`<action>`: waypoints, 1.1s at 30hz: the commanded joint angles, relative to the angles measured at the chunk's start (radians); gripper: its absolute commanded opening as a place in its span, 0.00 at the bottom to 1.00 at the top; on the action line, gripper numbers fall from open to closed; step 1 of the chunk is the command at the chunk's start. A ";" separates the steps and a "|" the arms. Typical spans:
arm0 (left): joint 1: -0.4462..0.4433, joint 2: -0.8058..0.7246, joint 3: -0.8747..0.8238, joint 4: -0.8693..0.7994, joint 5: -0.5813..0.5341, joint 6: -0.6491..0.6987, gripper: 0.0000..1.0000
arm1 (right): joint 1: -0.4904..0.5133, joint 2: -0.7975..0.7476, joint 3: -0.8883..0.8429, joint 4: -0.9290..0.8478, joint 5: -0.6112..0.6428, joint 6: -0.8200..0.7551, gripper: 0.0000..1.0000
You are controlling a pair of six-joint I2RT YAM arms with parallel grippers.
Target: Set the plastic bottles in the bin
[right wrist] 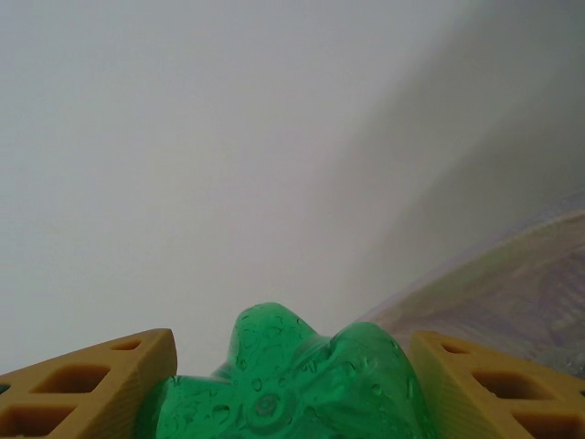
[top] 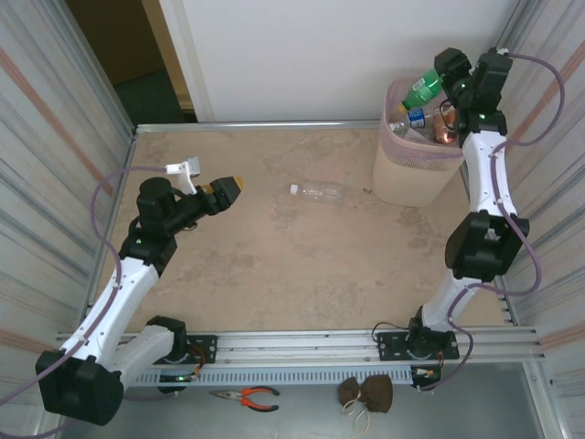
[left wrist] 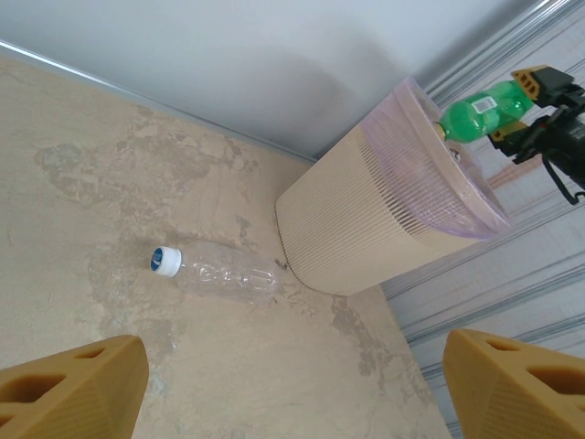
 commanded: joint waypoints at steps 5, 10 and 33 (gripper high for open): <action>0.007 0.011 -0.004 0.020 0.000 -0.007 0.84 | 0.020 0.114 0.135 -0.123 -0.056 -0.055 0.39; 0.007 -0.001 -0.003 0.004 -0.014 0.003 0.84 | 0.044 0.176 0.162 -0.204 -0.050 -0.100 0.43; 0.007 -0.017 0.007 -0.006 -0.013 -0.001 0.84 | 0.077 0.273 0.541 -0.560 0.058 -0.348 0.79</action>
